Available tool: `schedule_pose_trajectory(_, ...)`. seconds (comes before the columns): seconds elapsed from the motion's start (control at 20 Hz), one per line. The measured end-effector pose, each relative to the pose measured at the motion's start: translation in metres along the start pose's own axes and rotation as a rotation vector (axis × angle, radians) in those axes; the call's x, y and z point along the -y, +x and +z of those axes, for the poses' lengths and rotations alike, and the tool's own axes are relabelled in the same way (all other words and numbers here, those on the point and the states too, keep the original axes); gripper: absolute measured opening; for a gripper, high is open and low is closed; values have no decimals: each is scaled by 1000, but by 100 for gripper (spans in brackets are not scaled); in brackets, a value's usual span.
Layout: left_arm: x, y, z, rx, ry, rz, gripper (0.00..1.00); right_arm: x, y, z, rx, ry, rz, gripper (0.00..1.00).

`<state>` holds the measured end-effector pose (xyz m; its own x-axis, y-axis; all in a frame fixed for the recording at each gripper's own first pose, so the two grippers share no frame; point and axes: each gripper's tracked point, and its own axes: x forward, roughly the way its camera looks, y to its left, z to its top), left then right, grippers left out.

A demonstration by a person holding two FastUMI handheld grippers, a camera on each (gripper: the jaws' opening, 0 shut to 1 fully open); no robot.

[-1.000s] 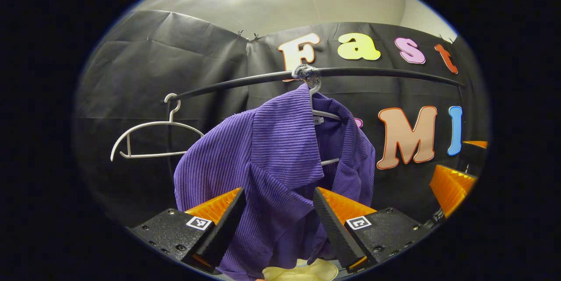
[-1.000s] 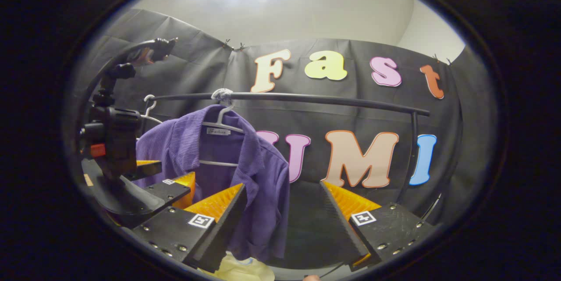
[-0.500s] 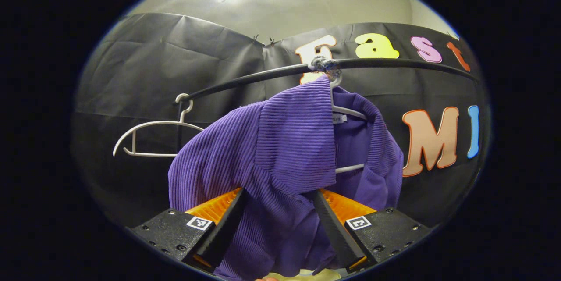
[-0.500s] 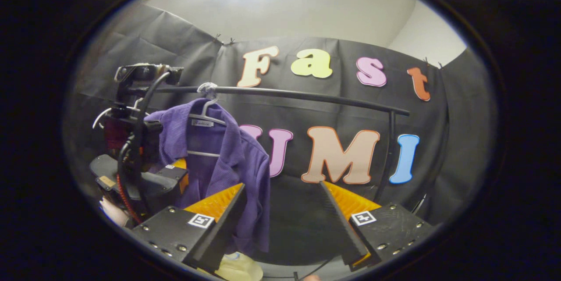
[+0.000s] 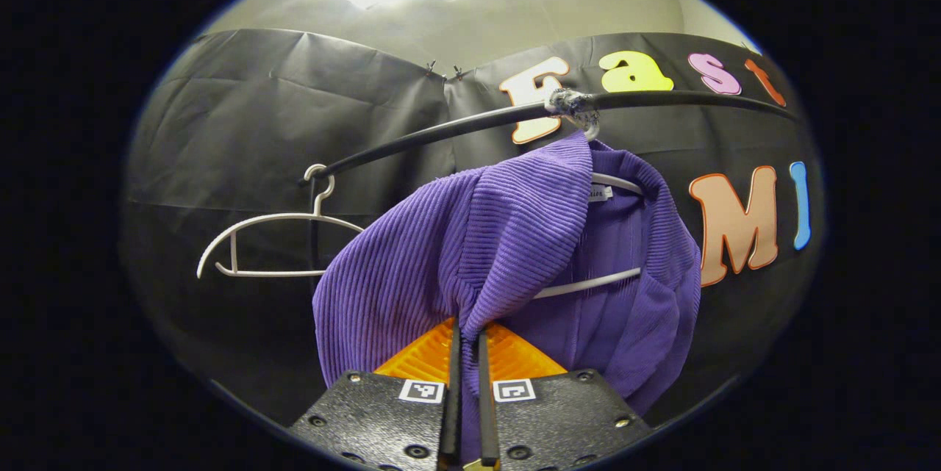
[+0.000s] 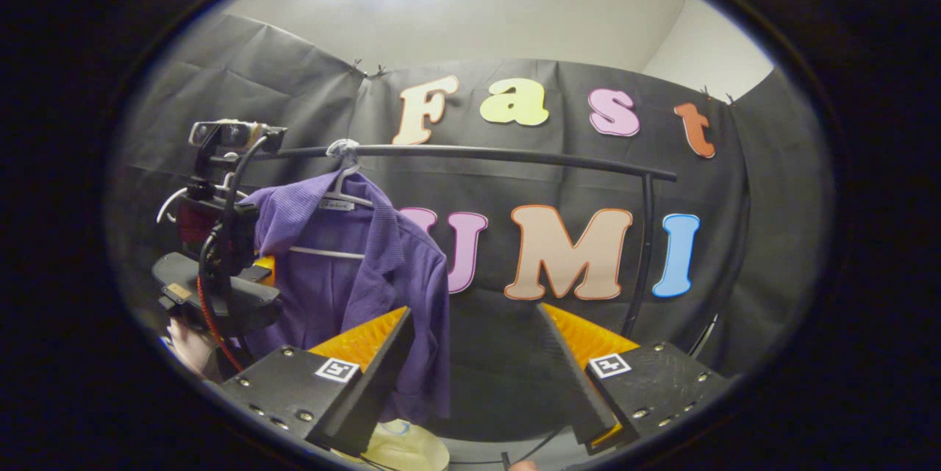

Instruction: Grasp the clothes on the hanger with both hands and then place them into the laundry hamper below.

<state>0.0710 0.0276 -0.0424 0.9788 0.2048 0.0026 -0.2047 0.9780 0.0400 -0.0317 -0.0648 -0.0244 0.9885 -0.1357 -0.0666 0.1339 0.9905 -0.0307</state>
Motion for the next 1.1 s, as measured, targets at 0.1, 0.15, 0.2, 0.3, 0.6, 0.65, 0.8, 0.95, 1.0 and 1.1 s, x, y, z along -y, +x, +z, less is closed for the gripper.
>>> schedule_pose_trajectory(0.1,-1,-6,3,-5,2,-25,1,-1,1,-1,-4,0,13,98)
schedule_pose_trajectory(0.15,-2,-10,6,-11,-6,-33,1,-3,1,-1,-5,3,19,98)
schedule_pose_trajectory(0.2,-1,-14,8,-19,-17,-45,0,-3,2,-3,-6,6,27,98)
schedule_pose_trajectory(0.3,0,-20,14,-25,-33,-73,0,-5,4,-4,-5,7,39,98)
schedule_pose_trajectory(0.6,0,-37,32,-13,-4,-168,0,-12,10,-2,30,20,87,98)
schedule_pose_trajectory(0.65,-1,-38,33,-13,5,-172,0,-15,13,-1,36,25,100,98)
schedule_pose_trajectory(0.8,-8,-42,35,-19,12,-166,0,-29,26,0,46,39,147,98)
schedule_pose_trajectory(0.95,-16,-44,37,-26,1,-153,0,-50,44,-3,44,38,204,95)
schedule_pose_trajectory(1.0,-17,-44,38,-27,2,-150,1,-56,48,-6,42,42,220,98)
schedule_pose_trajectory(1.1,-18,-46,40,-30,5,-148,0,-69,58,-9,37,56,249,98)
